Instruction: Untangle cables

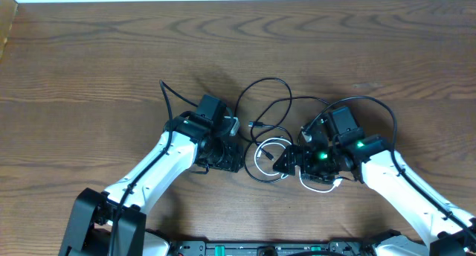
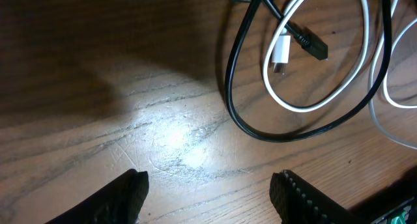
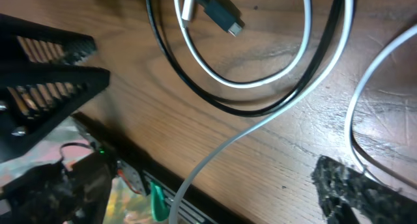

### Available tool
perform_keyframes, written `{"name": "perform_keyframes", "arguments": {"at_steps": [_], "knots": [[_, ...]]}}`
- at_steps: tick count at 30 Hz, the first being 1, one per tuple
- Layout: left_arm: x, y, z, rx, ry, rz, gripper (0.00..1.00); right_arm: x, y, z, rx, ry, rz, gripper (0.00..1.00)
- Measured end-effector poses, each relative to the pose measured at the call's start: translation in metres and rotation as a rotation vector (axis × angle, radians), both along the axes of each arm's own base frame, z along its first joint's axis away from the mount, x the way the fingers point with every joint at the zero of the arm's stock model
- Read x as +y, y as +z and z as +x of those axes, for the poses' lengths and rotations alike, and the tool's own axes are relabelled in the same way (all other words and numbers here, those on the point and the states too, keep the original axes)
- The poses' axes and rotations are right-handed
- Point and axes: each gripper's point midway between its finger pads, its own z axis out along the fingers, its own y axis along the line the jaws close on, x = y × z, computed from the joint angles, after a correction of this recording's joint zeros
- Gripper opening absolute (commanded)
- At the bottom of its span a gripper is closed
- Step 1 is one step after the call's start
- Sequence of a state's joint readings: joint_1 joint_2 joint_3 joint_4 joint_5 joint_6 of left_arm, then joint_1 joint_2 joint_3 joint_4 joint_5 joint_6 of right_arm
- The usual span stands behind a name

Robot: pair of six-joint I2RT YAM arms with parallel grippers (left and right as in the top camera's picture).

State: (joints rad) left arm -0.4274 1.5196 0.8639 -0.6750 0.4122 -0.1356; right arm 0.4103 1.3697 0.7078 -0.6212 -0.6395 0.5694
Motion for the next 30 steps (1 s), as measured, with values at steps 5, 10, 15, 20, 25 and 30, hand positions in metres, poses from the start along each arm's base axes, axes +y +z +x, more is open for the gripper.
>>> {"name": "perform_keyframes", "arguments": {"at_steps": [5,10,15,20,25,30], "knots": [[0.000,0.000,0.000,-0.002,0.000,-0.001,0.66,0.006,-0.006,-0.017,0.004,0.068,-0.052,0.79],[0.000,0.000,0.001,-0.002,0.000,-0.001,0.66,0.013,-0.010,-0.038,0.010,0.162,-0.086,0.47],[0.000,0.000,0.000,-0.002,0.000,-0.001,0.66,0.019,0.007,-0.039,-0.011,0.180,-0.051,0.47],[0.000,0.000,0.000,-0.002,0.000,-0.001,0.66,0.031,0.059,-0.022,-0.160,0.189,0.034,0.69],[0.000,0.000,0.000,-0.002,0.000,-0.001,0.66,0.020,0.064,-0.021,-0.196,0.177,-0.022,0.79],[-0.001,0.000,0.003,-0.011,0.000,-0.005,0.66,0.000,0.049,-0.002,-0.262,0.116,-0.175,0.89]]}}
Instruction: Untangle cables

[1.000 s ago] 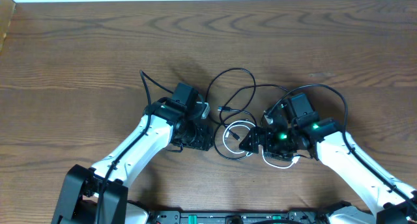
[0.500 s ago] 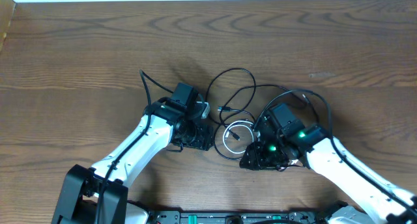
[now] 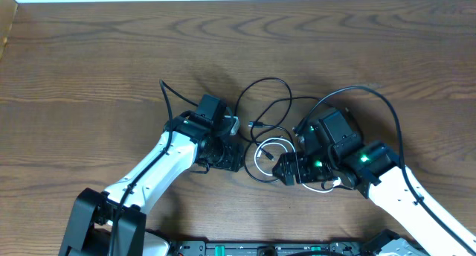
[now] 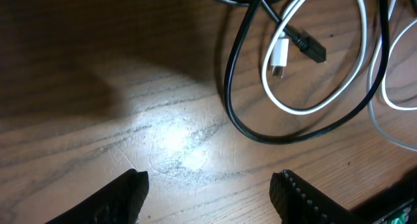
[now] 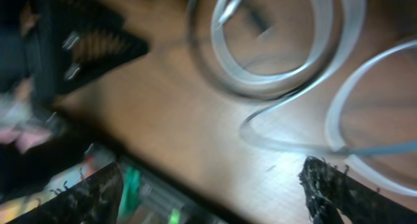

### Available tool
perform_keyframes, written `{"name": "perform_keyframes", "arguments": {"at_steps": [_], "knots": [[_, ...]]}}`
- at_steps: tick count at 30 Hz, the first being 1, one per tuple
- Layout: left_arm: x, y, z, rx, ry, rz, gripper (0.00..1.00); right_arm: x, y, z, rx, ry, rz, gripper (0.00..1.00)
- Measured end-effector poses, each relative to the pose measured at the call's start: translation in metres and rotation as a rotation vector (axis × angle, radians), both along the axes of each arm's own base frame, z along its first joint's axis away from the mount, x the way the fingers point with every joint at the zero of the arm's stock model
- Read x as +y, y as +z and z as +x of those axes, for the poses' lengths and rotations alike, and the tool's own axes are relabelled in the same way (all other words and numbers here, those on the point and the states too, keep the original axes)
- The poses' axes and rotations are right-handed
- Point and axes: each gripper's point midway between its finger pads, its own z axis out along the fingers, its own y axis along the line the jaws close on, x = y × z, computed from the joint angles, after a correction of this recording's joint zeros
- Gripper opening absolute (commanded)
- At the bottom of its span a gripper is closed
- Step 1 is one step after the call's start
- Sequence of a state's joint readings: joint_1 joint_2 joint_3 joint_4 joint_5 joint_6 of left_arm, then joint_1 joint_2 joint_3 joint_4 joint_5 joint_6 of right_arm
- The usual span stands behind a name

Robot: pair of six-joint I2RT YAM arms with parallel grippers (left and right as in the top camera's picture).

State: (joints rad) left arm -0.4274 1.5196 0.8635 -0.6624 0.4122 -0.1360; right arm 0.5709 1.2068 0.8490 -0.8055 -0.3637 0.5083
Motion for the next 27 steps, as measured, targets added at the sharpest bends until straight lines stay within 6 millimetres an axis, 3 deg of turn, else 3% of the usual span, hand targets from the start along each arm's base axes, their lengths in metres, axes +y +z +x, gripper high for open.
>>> {"name": "perform_keyframes", "arguments": {"at_steps": [4,8,11,14,18,19,24,27], "knots": [[-0.001,0.000,0.003,-0.013,0.000,-0.006,0.66,-0.016,-0.009,0.020,-0.063,-0.084,-0.108,0.90],[-0.001,-0.001,0.002,-0.011,0.000,-0.005,0.66,-0.024,-0.021,0.026,-0.049,-0.141,-0.168,0.86],[-0.001,-0.002,0.002,-0.013,0.001,-0.006,0.66,-0.025,-0.029,0.030,-0.031,-0.168,-0.188,0.70],[-0.001,-0.005,0.001,-0.014,0.002,-0.006,0.66,-0.024,-0.035,0.033,-0.019,-0.178,-0.194,0.36],[-0.001,-0.005,0.001,-0.016,0.002,-0.007,0.66,-0.019,-0.037,0.041,-0.033,-0.190,-0.180,0.05],[-0.001,-0.005,0.001,-0.016,0.002,-0.007,0.66,-0.018,-0.037,0.042,-0.035,-0.189,-0.176,0.01],[-0.001,-0.005,0.001,-0.016,0.002,-0.007,0.66,-0.012,-0.035,0.044,-0.039,-0.190,-0.143,0.01],[-0.001,-0.005,0.002,-0.016,0.002,-0.007,0.66,0.005,-0.025,0.048,-0.058,-0.151,-0.053,0.01]]}}
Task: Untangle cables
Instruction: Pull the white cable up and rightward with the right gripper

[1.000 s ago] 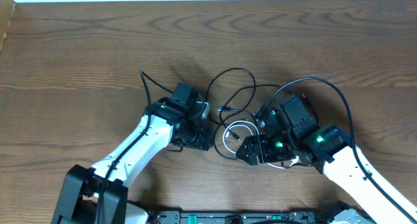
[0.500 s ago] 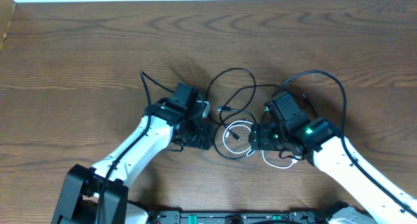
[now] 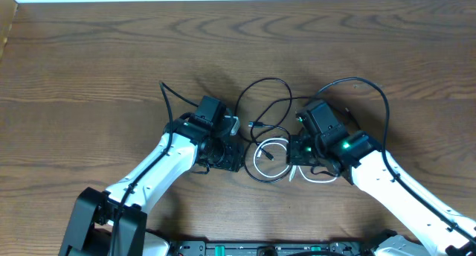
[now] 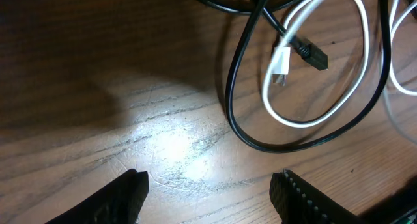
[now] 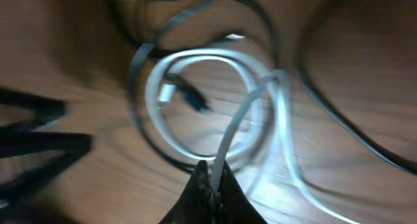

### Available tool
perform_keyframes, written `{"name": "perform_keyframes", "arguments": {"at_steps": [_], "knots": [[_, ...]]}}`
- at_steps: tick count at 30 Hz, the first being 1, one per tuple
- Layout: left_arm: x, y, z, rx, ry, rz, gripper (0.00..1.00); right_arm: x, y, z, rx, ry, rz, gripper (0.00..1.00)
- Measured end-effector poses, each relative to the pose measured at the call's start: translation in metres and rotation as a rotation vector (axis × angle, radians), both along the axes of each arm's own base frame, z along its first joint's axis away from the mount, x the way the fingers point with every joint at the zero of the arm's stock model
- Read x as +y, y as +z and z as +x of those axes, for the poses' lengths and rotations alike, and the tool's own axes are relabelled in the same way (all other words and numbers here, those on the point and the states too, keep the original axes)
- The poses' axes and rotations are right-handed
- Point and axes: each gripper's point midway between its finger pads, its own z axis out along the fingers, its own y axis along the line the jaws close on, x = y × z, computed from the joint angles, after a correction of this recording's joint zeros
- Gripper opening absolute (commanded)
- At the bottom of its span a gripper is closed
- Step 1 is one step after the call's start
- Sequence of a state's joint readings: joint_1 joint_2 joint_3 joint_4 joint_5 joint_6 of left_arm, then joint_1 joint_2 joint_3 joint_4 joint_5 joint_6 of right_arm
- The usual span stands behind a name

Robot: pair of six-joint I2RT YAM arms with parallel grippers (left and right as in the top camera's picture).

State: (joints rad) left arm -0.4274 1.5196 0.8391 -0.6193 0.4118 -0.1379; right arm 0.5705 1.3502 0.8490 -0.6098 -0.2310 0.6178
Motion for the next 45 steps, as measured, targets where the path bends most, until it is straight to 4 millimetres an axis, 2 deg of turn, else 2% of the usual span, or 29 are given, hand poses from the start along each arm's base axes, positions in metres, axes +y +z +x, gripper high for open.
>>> {"name": "perform_keyframes", "arguments": {"at_steps": [2,4,5,6,7,11,15,19,22,25,28,34,37,41,45], "knots": [[0.000,0.000,0.000,0.000,0.000,0.000,0.66,0.016,0.015,0.001,-0.030,0.063,0.099,0.01],[0.000,0.000,0.000,0.001,0.000,0.000,0.66,0.031,0.040,0.001,-0.081,0.128,0.199,0.01],[0.000,0.000,0.000,0.001,0.000,0.000,0.66,0.038,0.063,0.000,-0.129,0.171,0.261,0.01],[0.000,0.000,0.000,0.000,0.000,0.000,0.66,0.040,0.072,0.000,-0.150,0.186,0.283,0.01],[0.000,0.000,0.000,0.001,0.000,0.000,0.66,0.044,0.093,-0.002,-0.199,0.216,0.322,0.01],[0.003,-0.001,0.001,-0.006,0.004,0.021,0.66,0.045,0.168,-0.009,-0.406,0.294,0.421,0.01],[0.006,-0.002,0.002,-0.010,0.007,0.036,0.66,0.031,0.229,-0.017,-0.634,0.313,0.463,0.01],[0.007,-0.003,0.002,-0.013,0.009,0.045,0.66,0.008,0.284,-0.018,-0.881,0.254,0.480,0.01],[0.008,-0.003,0.002,-0.013,0.009,0.047,0.66,-0.018,0.324,-0.019,-1.066,0.164,0.468,0.01],[0.008,-0.003,0.002,-0.014,0.009,0.050,0.66,-0.051,0.351,-0.020,-1.211,0.035,0.410,0.01],[0.008,-0.003,0.002,-0.013,0.009,0.050,0.66,-0.084,0.365,-0.015,-1.301,-0.111,0.313,0.01],[0.008,-0.003,0.002,-0.014,0.009,0.050,0.66,-0.148,0.374,0.006,-1.413,-0.375,-0.007,0.01],[0.009,-0.003,0.002,-0.011,0.010,0.051,0.66,-0.178,0.382,0.007,-1.458,-0.491,-0.157,0.01],[0.005,-0.002,-0.008,0.037,0.002,0.023,0.66,-0.196,0.381,0.005,-1.458,-0.554,-0.272,0.01],[-0.016,0.012,-0.023,0.123,-0.019,-0.122,0.66,-0.201,0.379,0.005,-1.449,-0.565,-0.316,0.01]]}}
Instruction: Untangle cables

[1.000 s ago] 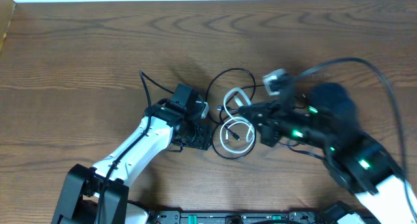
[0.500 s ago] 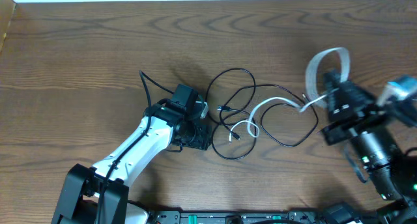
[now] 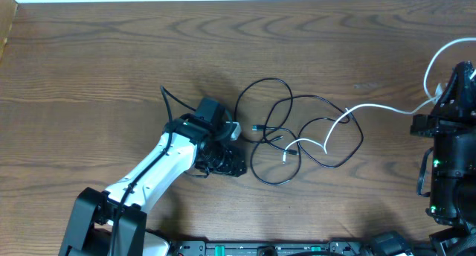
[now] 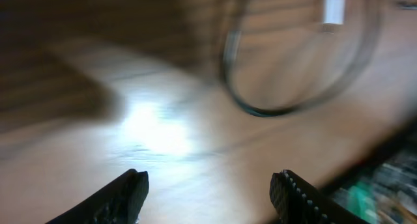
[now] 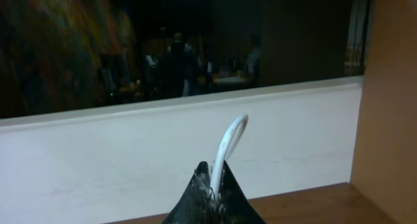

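A black cable (image 3: 269,129) lies in loose loops at the table's middle. The white cable (image 3: 372,107) runs from its plug end (image 3: 286,156) among those loops out to the right edge. My right gripper (image 5: 214,175) is shut on the white cable (image 5: 229,138), raised at the far right (image 3: 448,92). My left gripper (image 4: 208,198) is open over bare wood just left of the loops (image 3: 223,164). Its blurred view shows a black cable loop (image 4: 287,110) and a white plug (image 4: 332,9).
The wooden table (image 3: 89,55) stretches wide to the left and back. A white wall edge runs along the far side. The right arm's body (image 3: 446,174) stands at the right edge.
My right gripper, shut on the white cable, has gone from the tangle's middle to the far right edge. The white cable is now drawn out of its coil. The left wrist view is blurred.
At first my right gripper was open beside the white coils at the tangle's lower right, the left open beside the loops. Later the right was shut on the white cable. Now that cable stretches rightward, and the left stays open.
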### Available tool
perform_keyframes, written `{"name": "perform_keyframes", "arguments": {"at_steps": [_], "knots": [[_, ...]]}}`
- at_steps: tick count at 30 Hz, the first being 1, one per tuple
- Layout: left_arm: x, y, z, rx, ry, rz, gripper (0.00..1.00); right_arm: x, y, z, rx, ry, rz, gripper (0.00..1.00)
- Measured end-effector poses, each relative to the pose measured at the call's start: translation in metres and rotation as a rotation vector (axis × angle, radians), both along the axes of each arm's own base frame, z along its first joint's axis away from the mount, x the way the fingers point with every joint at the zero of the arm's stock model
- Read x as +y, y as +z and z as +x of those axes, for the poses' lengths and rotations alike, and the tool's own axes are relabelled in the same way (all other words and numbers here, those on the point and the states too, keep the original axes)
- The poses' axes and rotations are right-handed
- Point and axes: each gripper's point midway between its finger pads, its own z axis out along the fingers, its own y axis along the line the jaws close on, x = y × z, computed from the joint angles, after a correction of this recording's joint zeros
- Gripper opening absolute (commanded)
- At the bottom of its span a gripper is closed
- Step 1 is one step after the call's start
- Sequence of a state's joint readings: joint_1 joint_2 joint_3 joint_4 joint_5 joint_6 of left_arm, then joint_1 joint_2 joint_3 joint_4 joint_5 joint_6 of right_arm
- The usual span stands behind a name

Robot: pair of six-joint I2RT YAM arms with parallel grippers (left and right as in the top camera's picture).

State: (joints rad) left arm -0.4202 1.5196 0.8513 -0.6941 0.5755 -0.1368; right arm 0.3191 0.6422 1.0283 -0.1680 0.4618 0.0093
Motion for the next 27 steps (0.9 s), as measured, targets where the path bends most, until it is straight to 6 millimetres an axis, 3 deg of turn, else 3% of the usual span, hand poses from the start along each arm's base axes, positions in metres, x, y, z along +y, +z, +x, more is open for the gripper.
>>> {"name": "perform_keyframes", "arguments": {"at_steps": [5,8,14,27], "knots": [[-0.036,0.037,0.016,-0.047,-0.032,-0.233,0.66,0.016,0.000,0.002,0.000,0.089,-0.035,0.01],[-0.047,0.046,0.020,-0.058,-0.034,-0.291,0.66,0.035,-0.003,0.002,0.010,0.195,-0.065,0.01],[-0.057,0.034,0.026,-0.060,0.082,-0.184,0.66,0.053,-0.014,0.002,0.049,0.299,-0.093,0.01],[-0.076,0.020,0.049,-0.240,0.330,0.020,0.65,0.060,-0.032,0.003,0.124,0.333,-0.109,0.01]]}}
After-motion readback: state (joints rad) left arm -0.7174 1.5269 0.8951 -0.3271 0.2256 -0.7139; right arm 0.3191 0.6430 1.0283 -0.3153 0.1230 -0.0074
